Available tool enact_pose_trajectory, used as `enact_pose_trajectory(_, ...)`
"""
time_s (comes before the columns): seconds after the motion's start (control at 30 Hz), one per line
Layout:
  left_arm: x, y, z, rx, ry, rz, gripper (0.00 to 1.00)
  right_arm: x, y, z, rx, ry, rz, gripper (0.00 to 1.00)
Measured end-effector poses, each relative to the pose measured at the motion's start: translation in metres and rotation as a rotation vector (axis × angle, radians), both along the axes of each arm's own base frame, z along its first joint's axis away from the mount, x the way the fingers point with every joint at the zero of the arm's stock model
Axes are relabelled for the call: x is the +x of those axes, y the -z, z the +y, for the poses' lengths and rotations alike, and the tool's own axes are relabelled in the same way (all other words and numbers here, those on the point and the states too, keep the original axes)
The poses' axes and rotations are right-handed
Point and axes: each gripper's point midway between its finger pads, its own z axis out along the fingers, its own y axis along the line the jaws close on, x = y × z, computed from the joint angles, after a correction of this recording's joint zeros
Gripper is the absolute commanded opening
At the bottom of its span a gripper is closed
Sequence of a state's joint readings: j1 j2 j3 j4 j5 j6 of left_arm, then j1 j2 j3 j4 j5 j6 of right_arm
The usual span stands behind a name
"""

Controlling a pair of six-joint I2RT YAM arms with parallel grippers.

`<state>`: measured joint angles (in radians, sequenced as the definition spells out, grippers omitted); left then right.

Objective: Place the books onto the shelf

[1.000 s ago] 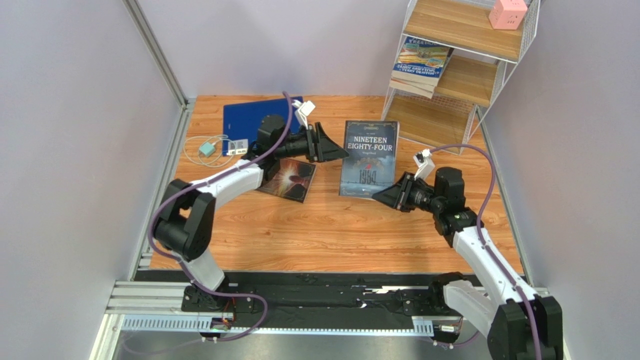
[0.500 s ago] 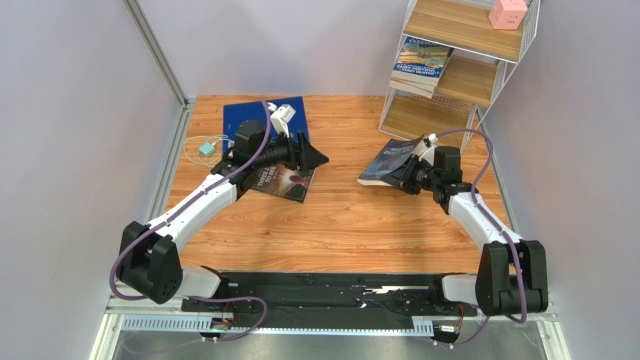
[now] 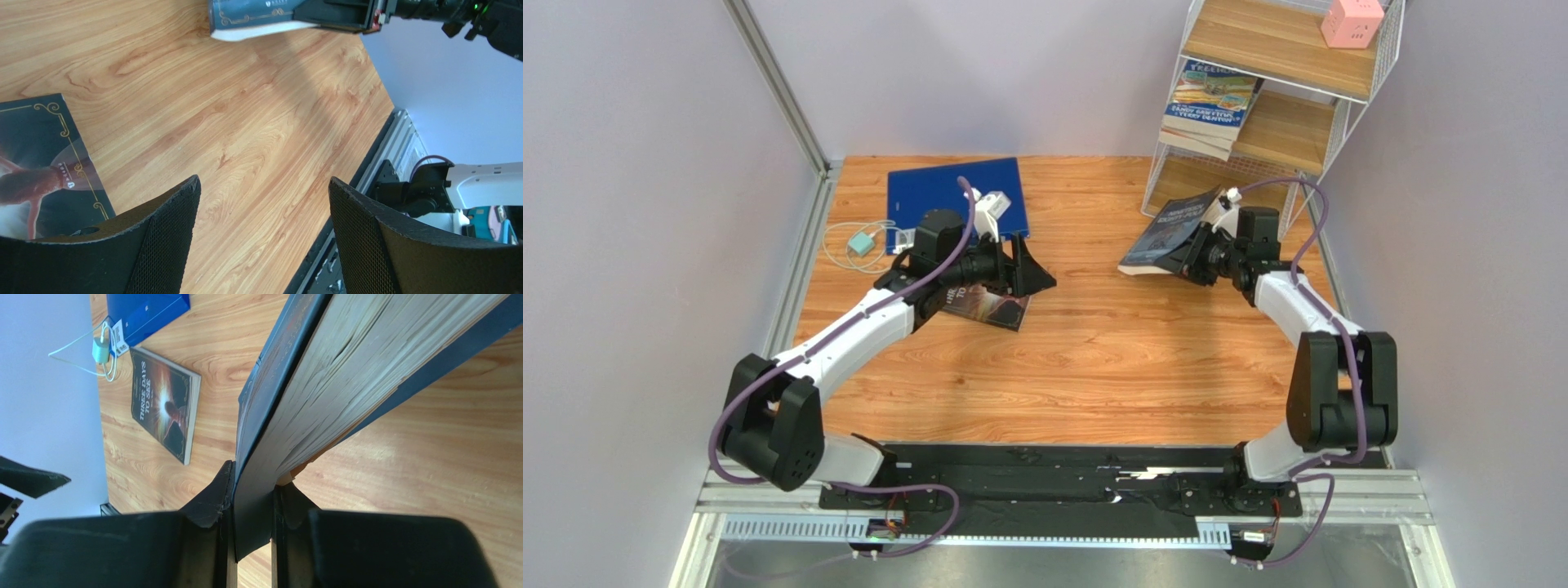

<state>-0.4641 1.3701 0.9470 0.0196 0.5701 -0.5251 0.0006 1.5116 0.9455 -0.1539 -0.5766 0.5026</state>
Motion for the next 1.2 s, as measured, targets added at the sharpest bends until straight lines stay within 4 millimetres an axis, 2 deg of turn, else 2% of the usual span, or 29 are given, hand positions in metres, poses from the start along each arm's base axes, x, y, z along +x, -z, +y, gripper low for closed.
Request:
enact_pose_trajectory(0.3,-0.004,0.019,-0.002,0.014,0.022,0.05,0.8,0.036,0.026,-0.014,0.002,0.033,0.043,0.0)
enact_pose_trajectory(0.47,-0.006,0.024,-0.001,0.017,0.023,0.057,0.8,0.056,0.029,-0.013,0.014,0.034,0.037,0.0)
enact_pose_trajectory(1.0,-0.01,0.035,-0.002,0.011,0.043,0.075,0.8,0.074,0.022,-0.008,0.051,0.016,-0.009,0.0)
enact_pose_trajectory(1.13,-0.011,0.039,-0.003,0.012,0.047,0.084,0.8,0.095,0.039,-0.009,0.06,0.033,0.027,0.0)
enact_pose_trajectory(1.2,-0.011,0.039,-0.003,0.012,0.047,0.082,0.8,0.096,0.048,-0.011,0.065,0.044,0.055,0.0)
